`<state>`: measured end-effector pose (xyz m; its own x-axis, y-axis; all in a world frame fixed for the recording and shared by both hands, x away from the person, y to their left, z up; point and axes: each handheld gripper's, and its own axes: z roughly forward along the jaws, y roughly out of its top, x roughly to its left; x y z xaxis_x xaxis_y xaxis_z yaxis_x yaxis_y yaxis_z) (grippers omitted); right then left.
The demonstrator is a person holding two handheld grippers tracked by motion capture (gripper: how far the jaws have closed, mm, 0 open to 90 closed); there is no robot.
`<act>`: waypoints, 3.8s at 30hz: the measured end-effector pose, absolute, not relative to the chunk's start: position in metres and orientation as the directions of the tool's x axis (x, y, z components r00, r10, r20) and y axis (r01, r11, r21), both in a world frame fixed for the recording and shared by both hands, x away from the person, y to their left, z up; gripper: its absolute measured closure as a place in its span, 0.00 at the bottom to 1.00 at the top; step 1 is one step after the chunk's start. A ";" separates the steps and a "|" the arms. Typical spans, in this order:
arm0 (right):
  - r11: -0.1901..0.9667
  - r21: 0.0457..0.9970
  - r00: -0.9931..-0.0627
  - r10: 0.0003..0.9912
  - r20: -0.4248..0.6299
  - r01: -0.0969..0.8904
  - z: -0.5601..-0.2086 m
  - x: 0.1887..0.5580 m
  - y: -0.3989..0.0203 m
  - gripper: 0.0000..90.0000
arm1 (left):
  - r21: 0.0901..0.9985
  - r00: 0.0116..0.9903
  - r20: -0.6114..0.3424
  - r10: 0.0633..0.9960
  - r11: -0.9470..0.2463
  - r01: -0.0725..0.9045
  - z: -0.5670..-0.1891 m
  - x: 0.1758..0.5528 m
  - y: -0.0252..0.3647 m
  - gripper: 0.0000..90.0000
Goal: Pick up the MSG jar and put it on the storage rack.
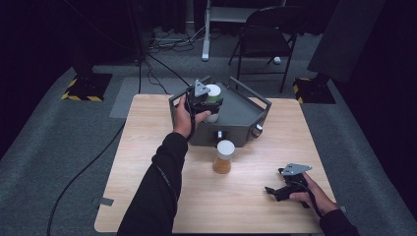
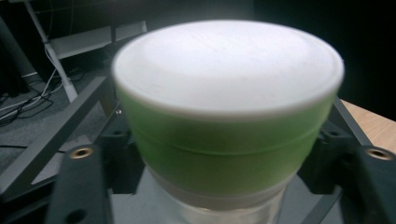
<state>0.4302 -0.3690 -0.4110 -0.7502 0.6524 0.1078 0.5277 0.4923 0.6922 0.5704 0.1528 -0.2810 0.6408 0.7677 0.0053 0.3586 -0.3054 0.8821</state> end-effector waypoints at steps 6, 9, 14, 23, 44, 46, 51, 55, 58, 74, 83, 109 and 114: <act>0.492 0.692 -0.750 0.652 0.108 0.528 -0.411 0.430 -0.369 0.00 | 0.892 0.606 -0.007 0.795 -0.269 0.363 -0.287 0.565 0.151 0.06; 0.492 0.692 -0.750 0.652 0.108 0.528 -0.411 0.430 -0.369 0.00 | 0.895 0.608 -0.012 0.794 -0.263 0.361 -0.287 0.562 0.153 0.04; 0.492 0.692 -0.750 0.652 0.108 0.528 -0.411 0.430 -0.369 0.00 | 0.899 0.602 -0.005 0.798 -0.260 0.352 -0.285 0.558 0.154 0.02; 0.492 0.692 -0.750 0.653 0.108 0.528 -0.411 0.430 -0.369 0.00 | 0.921 0.613 -0.005 0.790 -0.236 0.311 -0.281 0.549 0.160 0.00; 0.493 0.692 -0.750 0.652 0.108 0.528 -0.411 0.430 -0.369 0.00 | 0.917 0.632 0.123 0.765 -0.331 0.223 -0.262 0.504 0.163 0.00; 0.492 0.692 -0.750 0.653 0.108 0.528 -0.411 0.430 -0.369 0.00 | 0.912 0.628 0.152 0.763 -0.353 0.208 -0.261 0.497 0.161 0.00; 0.493 0.692 -0.750 0.653 0.108 0.528 -0.411 0.430 -0.369 0.00 | 0.910 0.648 0.161 0.745 -0.366 0.195 -0.264 0.487 0.162 0.00; 0.493 0.692 -0.750 0.653 0.108 0.528 -0.411 0.430 -0.369 0.00 | 0.909 0.653 0.163 0.740 -0.370 0.191 -0.272 0.479 0.166 0.00; 0.492 0.692 -0.750 0.653 0.108 0.528 -0.411 0.430 -0.369 0.00 | 0.902 0.646 0.191 0.739 -0.392 0.181 -0.278 0.473 0.167 0.00; 0.492 0.692 -0.750 0.652 0.108 0.528 -0.411 0.430 -0.369 0.00 | 0.841 0.677 0.220 0.702 -0.488 0.233 -0.309 0.458 0.183 0.00; 0.492 0.692 -0.750 0.652 0.108 0.528 -0.411 0.430 -0.369 0.00 | 0.809 0.702 0.224 0.676 -0.530 0.253 -0.325 0.447 0.189 0.00; 0.492 0.692 -0.750 0.653 0.108 0.528 -0.411 0.430 -0.369 0.00 | 0.690 0.762 0.194 0.618 -0.638 0.342 -0.353 0.419 0.208 0.01; 0.493 0.691 -0.750 0.653 0.107 0.528 -0.411 0.430 -0.369 0.00 | 0.647 0.779 0.197 0.595 -0.676 0.352 -0.353 0.415 0.214 0.01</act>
